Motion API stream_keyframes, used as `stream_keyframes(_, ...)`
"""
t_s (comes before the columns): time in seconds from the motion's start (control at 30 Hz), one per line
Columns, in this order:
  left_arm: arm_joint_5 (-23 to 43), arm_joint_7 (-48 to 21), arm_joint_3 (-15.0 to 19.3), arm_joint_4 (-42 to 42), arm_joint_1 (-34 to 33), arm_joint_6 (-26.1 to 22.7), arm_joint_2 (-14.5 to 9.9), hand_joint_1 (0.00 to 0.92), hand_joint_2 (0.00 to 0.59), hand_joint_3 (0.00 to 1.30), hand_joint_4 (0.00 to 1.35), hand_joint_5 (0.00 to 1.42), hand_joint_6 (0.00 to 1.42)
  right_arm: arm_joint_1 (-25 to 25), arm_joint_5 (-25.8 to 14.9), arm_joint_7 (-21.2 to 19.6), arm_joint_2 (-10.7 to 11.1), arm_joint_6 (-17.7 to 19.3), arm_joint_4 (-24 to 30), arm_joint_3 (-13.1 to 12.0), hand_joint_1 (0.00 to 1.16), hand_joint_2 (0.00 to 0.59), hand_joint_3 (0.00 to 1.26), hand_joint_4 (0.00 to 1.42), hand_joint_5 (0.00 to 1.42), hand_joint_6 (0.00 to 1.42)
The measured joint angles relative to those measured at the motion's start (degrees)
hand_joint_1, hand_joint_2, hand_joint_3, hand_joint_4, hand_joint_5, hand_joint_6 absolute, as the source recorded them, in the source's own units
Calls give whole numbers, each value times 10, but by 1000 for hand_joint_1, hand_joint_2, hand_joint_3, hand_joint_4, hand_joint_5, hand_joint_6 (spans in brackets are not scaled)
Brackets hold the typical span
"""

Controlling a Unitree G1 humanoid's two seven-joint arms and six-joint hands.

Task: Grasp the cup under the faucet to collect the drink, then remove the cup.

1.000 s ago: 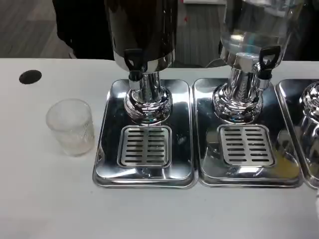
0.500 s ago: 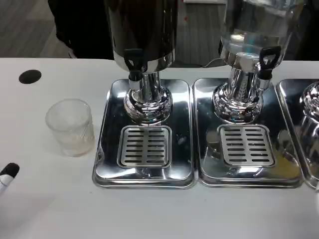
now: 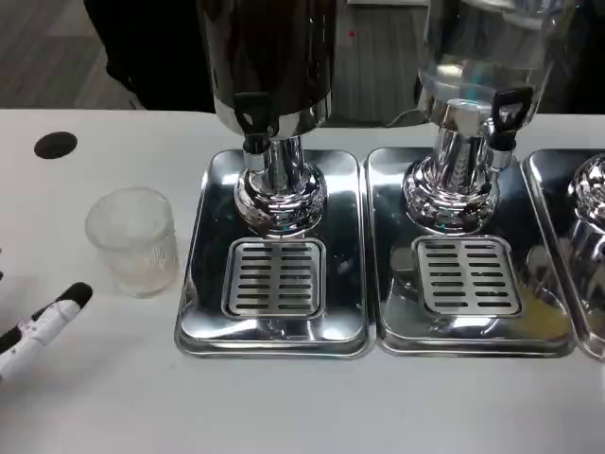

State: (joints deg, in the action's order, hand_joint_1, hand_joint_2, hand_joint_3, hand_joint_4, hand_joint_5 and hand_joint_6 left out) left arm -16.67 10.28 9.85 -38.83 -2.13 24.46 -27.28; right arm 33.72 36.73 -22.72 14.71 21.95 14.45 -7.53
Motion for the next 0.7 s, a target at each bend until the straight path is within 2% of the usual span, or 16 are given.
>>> stream_keyframes(0.47, -42, 6, -74, -50, -91, -47, -10, 274, 39, 0, 69, 129, 164, 3, -7, 0, -3, 9, 18, -7, 333, 586, 101, 73, 0, 0)
stream_keyframes(0.7, -47, 6, -102, -51, -106, -53, -10, 273, 37, 0, 70, 130, 161, 6, -11, 2, -3, 13, 21, -8, 333, 586, 101, 74, 0, 0)
